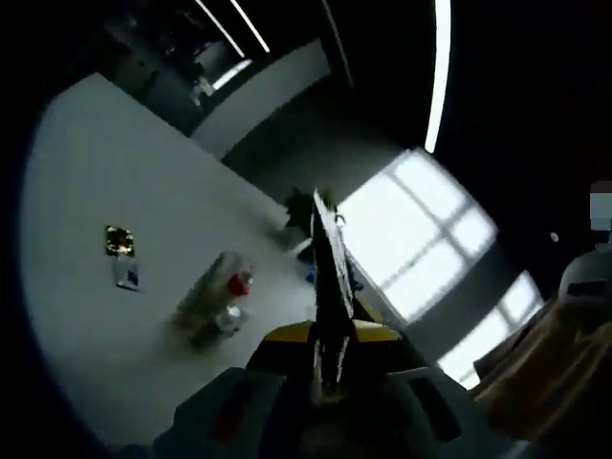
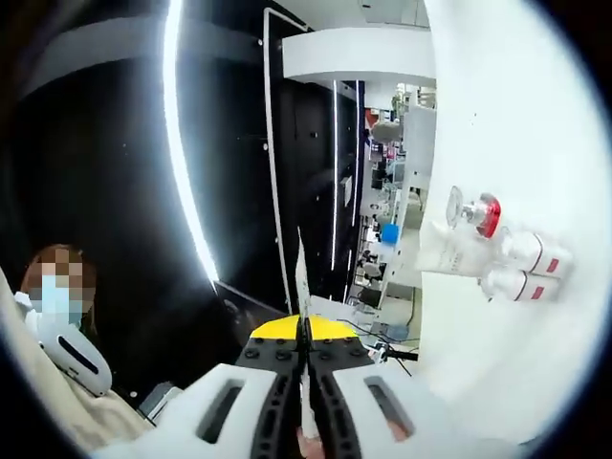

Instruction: Arrange the skincare products in the storage area until every visible bottle or jar stands upright without overlapping.

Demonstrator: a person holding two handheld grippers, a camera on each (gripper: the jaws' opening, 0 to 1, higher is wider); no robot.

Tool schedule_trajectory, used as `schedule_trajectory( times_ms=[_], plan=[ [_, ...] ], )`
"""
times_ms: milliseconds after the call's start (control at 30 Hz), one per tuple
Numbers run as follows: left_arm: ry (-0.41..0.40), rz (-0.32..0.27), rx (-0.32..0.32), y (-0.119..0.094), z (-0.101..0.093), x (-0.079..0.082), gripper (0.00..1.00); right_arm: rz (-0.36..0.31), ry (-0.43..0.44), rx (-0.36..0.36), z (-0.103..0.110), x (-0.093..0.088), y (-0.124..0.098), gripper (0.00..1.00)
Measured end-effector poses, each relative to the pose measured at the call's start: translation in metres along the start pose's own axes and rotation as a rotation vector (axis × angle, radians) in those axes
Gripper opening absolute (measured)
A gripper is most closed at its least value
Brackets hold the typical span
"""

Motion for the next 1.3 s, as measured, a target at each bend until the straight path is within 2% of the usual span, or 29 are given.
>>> schedule_trajectory(
  times_ms=[33, 67, 233, 500, 633, 700, 767, 833, 867, 900, 1000, 1133, 1167, 1300],
  plan=[
    [-0.028, -0.009, -0.005, 0.001, 0.000, -0.002, 0.36, -0.006, -0.002, -0.006, -0.001, 0.001, 0.001, 0.01],
    [-0.031, -0.010, -0.005, 0.002, 0.001, -0.004, 0.37, -0.012, -0.001, -0.011, -0.002, 0.001, 0.002, 0.01],
    [-0.069, -0.029, 0.014, 0.001, 0.011, -0.013, 0.35, -0.039, 0.044, -0.015, -0.002, 0.003, 0.005, 0.01],
    [-0.138, -0.050, 0.038, -0.002, 0.027, -0.025, 0.30, -0.022, 0.090, -0.005, 0.003, -0.008, 0.010, 0.01],
    [-0.160, -0.088, 0.020, -0.006, 0.026, -0.021, 0.18, 0.015, 0.075, -0.014, 0.002, -0.016, 0.011, 0.01],
    [-0.164, -0.097, 0.008, -0.008, 0.025, -0.021, 0.10, 0.036, 0.042, -0.030, -0.002, -0.018, 0.010, 0.01],
    [-0.172, -0.092, 0.019, -0.010, 0.027, -0.024, 0.07, 0.064, -0.021, -0.060, -0.009, -0.020, 0.009, 0.01],
    [-0.191, -0.081, 0.052, -0.012, 0.032, -0.028, 0.01, 0.098, -0.130, -0.095, -0.017, -0.021, 0.008, 0.01],
    [-0.200, -0.080, 0.050, -0.012, 0.033, -0.029, 0.00, 0.129, -0.173, -0.113, -0.021, -0.024, 0.007, 0.01],
    [-0.214, -0.084, 0.054, -0.013, 0.034, -0.030, 0.00, 0.131, -0.201, -0.126, -0.023, -0.023, 0.007, 0.01],
    [-0.223, -0.090, 0.051, -0.014, 0.034, -0.030, 0.00, 0.148, -0.215, -0.125, -0.024, -0.024, 0.007, 0.02],
    [-0.234, -0.095, 0.050, -0.015, 0.036, -0.029, 0.00, 0.179, -0.274, -0.134, -0.029, -0.026, 0.007, 0.03],
    [-0.235, -0.096, 0.050, -0.016, 0.036, -0.028, 0.00, 0.180, -0.298, -0.117, -0.028, -0.026, 0.007, 0.04],
    [-0.247, -0.116, 0.039, -0.021, 0.034, -0.024, 0.00, 0.215, -0.313, -0.114, -0.031, -0.031, 0.006, 0.05]
  ],
)
Point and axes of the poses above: the point that each gripper's makers call its tool centre point, and the gripper's own axes: y roughly forward along the fingers, z roughly to its left, x roughly out of its top, the point moved 1 cm from there along -y, roughly backward along the fingers, and after that the axes turned 8 degrees about -y, right-handed, at the moved point
